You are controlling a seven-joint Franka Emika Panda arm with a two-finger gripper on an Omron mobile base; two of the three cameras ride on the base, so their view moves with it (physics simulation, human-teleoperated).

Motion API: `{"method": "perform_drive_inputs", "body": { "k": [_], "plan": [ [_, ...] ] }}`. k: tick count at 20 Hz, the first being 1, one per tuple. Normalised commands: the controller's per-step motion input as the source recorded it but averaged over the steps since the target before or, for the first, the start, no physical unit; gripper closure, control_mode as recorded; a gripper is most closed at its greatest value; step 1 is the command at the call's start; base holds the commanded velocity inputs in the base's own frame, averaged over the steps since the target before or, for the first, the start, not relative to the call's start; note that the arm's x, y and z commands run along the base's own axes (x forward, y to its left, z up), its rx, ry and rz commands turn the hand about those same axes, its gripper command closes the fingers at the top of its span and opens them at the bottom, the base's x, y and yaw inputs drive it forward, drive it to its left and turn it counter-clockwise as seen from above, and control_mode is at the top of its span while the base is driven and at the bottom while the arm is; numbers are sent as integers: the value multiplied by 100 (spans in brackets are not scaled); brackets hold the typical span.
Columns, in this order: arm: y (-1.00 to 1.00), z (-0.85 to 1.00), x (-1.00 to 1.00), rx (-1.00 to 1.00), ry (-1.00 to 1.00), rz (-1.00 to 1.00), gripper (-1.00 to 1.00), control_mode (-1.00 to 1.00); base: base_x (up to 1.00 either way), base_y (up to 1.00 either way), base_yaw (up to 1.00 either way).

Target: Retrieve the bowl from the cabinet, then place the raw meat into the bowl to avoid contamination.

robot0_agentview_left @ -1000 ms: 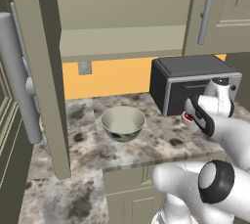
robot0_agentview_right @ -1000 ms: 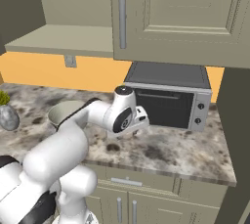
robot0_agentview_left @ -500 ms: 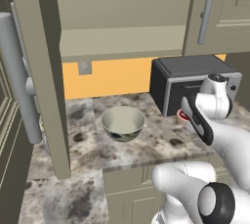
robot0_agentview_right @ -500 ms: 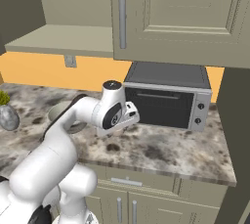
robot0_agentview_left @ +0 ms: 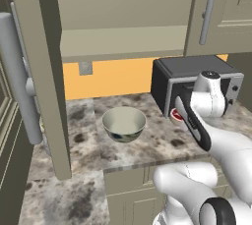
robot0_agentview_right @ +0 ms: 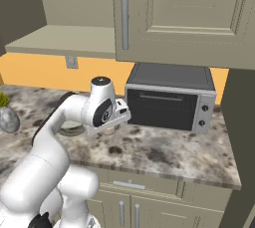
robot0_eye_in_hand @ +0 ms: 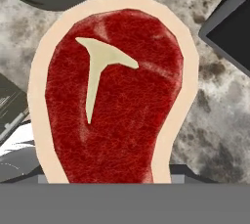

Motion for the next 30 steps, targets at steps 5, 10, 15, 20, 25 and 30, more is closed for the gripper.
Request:
{"method": "perform_drive_inputs", "body": {
  "k": [5, 10, 15, 20, 25, 30],
  "plan": [
    [35, 15, -3, 0, 4, 3, 100, -100, 0, 0, 0],
    [33, 18, 0, 0, 5, 3, 100, -100, 0, 0, 0],
    [33, 19, 0, 0, 6, 2, 100, -100, 0, 0, 0],
    [34, 12, 0, 0, 7, 3, 100, -100, 0, 0, 0],
    [40, 3, 0, 0, 6, 3, 100, -100, 0, 0, 0],
    [44, -1, 11, 0, 5, 3, 100, -100, 0, 0, 0]
  ]
}}
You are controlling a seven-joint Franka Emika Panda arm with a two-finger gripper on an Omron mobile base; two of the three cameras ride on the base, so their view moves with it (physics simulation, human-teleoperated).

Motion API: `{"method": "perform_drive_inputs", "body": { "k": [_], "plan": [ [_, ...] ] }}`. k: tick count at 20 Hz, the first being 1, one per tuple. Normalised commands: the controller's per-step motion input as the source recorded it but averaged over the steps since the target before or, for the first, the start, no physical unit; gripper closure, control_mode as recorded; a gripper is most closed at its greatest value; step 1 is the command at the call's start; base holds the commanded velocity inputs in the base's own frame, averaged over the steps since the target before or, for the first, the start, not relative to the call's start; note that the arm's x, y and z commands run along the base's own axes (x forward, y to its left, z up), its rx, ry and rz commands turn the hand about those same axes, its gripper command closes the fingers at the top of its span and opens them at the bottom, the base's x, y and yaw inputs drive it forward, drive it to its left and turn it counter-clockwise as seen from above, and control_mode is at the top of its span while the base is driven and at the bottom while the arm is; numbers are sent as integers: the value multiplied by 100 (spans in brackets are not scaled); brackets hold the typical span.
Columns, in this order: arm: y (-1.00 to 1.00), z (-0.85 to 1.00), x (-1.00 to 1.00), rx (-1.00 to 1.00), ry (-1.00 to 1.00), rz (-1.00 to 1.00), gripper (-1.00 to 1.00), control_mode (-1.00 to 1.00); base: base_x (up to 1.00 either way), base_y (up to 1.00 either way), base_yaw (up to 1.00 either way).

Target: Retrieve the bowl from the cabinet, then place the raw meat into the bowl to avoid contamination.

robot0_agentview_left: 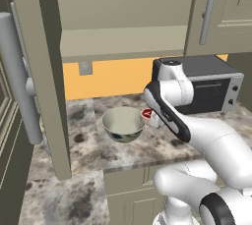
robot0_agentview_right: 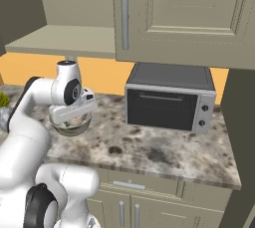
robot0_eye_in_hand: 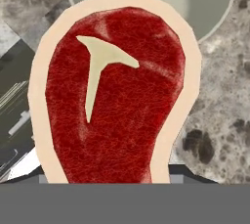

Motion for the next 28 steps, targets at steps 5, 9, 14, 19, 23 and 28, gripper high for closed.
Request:
{"method": "perform_drive_inputs", "body": {
  "k": [5, 9, 14, 19, 23, 28],
  "plan": [
    [40, -1, 14, 0, 2, 1, 100, -100, 0, 0, 0],
    [27, -1, 17, -1, 0, 0, 100, -100, 0, 0, 0],
    [11, 0, 25, -3, 0, -1, 100, -100, 0, 0, 0],
    [3, -7, 22, -4, 0, -1, 100, -100, 0, 0, 0],
    [5, -9, 17, -4, 1, 0, 100, -100, 0, 0, 0],
    [10, -12, 15, -3, 4, 0, 100, -100, 0, 0, 0]
  ]
}}
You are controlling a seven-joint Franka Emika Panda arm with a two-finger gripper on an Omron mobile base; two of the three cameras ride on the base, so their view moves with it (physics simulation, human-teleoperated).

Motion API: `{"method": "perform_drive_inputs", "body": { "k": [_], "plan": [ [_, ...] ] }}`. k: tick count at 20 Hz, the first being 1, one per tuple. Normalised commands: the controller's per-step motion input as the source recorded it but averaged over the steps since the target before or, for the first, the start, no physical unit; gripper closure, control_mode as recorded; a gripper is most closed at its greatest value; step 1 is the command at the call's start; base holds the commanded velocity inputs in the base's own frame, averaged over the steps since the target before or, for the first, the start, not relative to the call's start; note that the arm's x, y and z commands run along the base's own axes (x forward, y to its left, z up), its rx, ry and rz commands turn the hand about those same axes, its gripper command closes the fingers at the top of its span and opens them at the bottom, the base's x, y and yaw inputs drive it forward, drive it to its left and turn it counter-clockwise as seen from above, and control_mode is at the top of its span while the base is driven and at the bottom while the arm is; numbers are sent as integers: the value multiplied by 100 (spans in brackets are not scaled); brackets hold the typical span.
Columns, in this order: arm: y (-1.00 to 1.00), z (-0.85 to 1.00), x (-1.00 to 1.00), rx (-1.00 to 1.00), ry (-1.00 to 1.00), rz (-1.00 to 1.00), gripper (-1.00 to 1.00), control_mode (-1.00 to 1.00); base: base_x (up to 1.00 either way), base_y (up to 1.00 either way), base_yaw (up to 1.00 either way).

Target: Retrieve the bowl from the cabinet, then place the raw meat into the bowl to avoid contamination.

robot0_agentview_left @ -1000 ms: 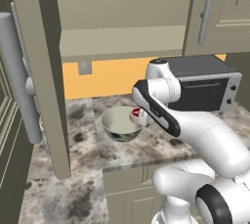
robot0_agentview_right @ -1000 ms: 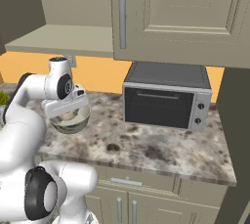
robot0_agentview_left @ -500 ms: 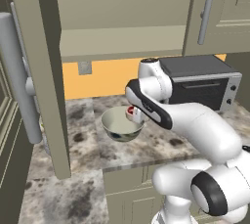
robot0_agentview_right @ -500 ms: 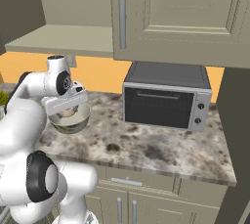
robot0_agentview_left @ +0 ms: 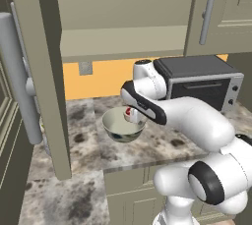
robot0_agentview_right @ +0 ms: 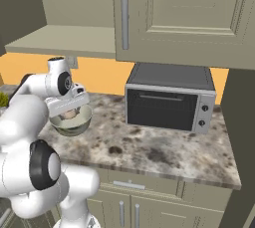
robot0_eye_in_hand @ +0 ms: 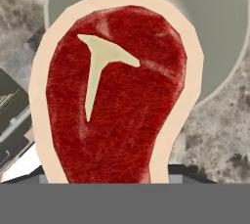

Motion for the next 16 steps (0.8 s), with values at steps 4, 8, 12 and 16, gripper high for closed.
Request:
{"method": "perform_drive_inputs", "body": {
  "k": [4, 8, 12, 16],
  "plan": [
    [11, -14, 17, -2, 3, 0, 100, -100, 0, 0, 0],
    [11, -14, 19, -1, 1, 0, 100, -100, 0, 0, 0],
    [7, -16, 20, 0, 0, 0, 100, -100, 0, 0, 0],
    [6, -20, 19, 0, 0, 0, 100, -100, 0, 0, 0]
  ]
}}
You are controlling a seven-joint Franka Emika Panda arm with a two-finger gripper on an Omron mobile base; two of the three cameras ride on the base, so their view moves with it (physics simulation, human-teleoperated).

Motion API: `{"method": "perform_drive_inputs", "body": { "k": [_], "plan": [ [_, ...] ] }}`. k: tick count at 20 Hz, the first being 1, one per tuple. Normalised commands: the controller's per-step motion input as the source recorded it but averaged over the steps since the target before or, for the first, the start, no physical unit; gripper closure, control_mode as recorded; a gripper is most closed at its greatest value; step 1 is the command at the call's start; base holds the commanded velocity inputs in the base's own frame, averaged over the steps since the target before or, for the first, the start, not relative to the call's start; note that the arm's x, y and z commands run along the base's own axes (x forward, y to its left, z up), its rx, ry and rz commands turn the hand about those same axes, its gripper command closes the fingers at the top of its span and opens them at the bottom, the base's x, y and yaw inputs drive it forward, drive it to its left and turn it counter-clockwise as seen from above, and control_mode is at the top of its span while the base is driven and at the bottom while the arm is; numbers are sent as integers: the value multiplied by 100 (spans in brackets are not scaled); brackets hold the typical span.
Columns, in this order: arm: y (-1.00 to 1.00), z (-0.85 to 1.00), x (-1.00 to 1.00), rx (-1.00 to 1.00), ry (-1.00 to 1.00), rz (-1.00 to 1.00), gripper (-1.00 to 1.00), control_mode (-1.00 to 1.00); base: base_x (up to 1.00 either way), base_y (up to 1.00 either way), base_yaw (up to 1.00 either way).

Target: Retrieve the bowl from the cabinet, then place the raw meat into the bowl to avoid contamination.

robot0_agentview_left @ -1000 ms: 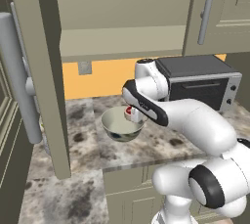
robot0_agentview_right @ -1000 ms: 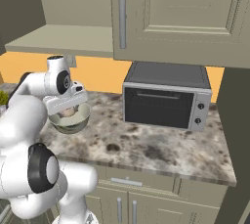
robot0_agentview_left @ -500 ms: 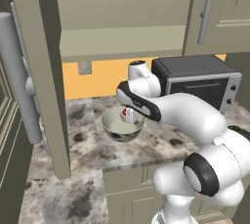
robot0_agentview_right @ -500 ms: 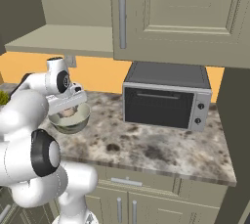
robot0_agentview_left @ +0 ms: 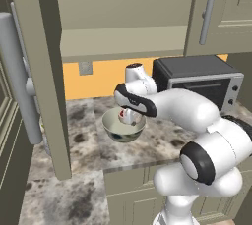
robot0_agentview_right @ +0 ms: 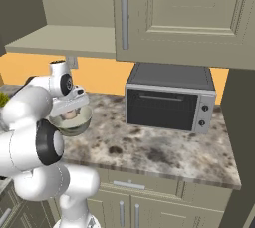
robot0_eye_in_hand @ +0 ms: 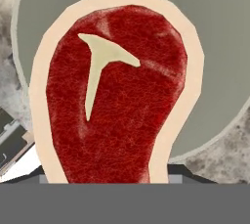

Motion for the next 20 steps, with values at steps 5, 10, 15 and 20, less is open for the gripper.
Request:
{"method": "perform_drive_inputs", "body": {
  "k": [5, 10, 15, 20],
  "plan": [
    [6, -21, 21, 0, 0, 0, 100, -100, 0, 0, 0],
    [5, -18, 18, 0, 0, 0, 100, -100, 0, 0, 0],
    [5, -13, 14, 0, 0, 0, 100, -100, 0, 0, 0],
    [5, -11, 11, 0, 0, 0, 100, -100, 0, 0, 0]
  ]
}}
